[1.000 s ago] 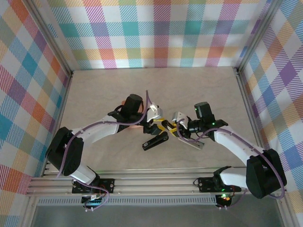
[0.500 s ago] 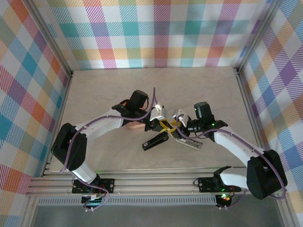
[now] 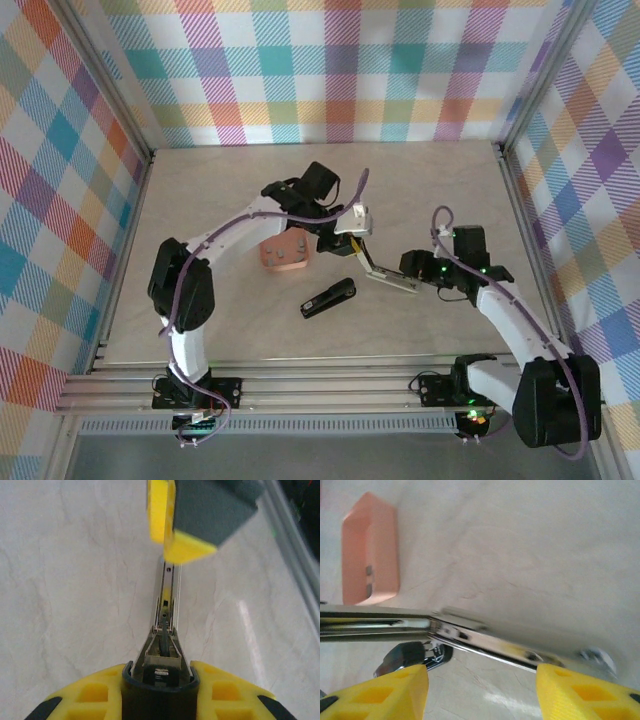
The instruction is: Load the staples into the stapler
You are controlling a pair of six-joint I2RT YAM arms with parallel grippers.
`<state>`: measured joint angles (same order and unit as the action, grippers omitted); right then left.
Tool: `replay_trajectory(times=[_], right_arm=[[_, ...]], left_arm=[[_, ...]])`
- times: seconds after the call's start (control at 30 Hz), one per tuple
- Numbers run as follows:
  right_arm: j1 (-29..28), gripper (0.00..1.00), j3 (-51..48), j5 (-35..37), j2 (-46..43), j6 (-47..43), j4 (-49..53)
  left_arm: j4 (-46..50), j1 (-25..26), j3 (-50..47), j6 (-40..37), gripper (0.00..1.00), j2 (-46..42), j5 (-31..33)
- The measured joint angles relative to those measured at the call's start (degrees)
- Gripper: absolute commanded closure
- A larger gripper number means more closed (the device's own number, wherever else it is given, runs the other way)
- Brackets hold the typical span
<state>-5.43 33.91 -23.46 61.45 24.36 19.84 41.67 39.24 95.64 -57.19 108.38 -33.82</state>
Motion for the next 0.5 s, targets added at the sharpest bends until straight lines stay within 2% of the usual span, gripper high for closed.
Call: replay_trajectory(times=[0.17, 0.37, 0.5], right_arm=[[4.2, 0.49, -0.9, -2.6, 5.2, 6.6, 1.1], [4.4, 0.53, -0.5, -7.5, 17.1, 10.3, -4.9], [4.4, 0.59, 0.6, -9.2, 21.6, 11.2, -7.4]], left_arm=[[7.0, 0.1, 5.9, -4.0, 0.93, 3.5, 4.5], [11.2, 0.1, 10.8, -6.6, 0.93, 6.4, 7.8], [12.6, 0.1, 12.6, -7.4, 0.93, 7.3, 9.3]])
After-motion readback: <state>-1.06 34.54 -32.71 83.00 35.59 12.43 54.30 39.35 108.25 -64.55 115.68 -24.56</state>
